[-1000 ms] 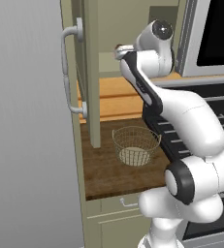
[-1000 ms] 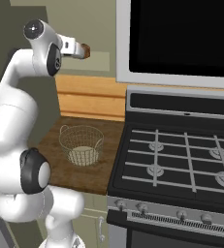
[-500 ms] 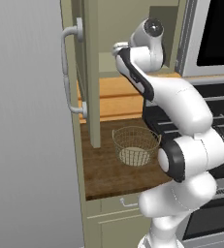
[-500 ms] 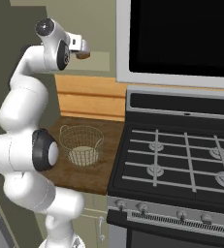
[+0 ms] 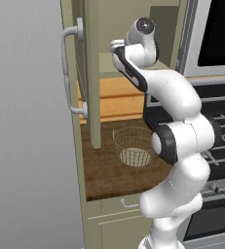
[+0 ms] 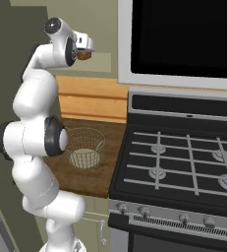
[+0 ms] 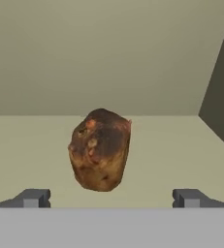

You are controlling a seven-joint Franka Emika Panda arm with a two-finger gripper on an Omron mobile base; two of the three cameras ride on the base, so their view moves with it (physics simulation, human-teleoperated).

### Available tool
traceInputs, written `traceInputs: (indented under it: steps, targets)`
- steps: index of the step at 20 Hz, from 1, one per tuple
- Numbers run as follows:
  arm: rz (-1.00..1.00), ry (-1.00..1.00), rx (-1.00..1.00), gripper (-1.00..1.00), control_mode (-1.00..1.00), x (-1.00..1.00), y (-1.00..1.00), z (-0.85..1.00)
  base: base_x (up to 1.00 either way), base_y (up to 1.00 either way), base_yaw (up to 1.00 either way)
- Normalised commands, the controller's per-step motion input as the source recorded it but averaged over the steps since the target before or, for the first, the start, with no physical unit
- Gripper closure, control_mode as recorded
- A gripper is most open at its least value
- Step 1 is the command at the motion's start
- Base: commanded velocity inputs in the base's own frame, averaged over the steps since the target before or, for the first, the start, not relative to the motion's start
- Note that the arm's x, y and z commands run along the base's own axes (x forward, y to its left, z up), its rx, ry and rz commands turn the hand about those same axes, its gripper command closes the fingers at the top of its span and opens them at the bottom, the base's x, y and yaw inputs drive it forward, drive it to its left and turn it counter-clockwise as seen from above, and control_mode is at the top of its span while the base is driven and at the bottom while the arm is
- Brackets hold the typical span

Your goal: Open the cabinet, pick up the bread from the cabinet and place it in the basket. Then move the basket to the dining counter.

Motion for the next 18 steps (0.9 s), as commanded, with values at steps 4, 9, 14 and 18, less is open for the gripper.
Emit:
traceInputs:
  steps: [4, 9, 14, 18]
  targets:
    - [-0.07, 0.01, 0.00, -1.00, -1.00, 0.28, 0.00, 0.00, 0.00, 0.00, 0.00]
    - [-0.04, 0.00, 0.00, -1.00, -1.00, 0.18, 0.03, -0.03, 0.00, 0.00, 0.00]
    - [-0.01, 0.00, 0.00, -1.00, -1.00, 0.29, 0.03, -0.01, 0.00, 0.00, 0.00]
    - [0.00, 0.00, 0.03, -1.00, -1.00, 0.24, 0.10, -0.05, 0.00, 0.00, 0.00]
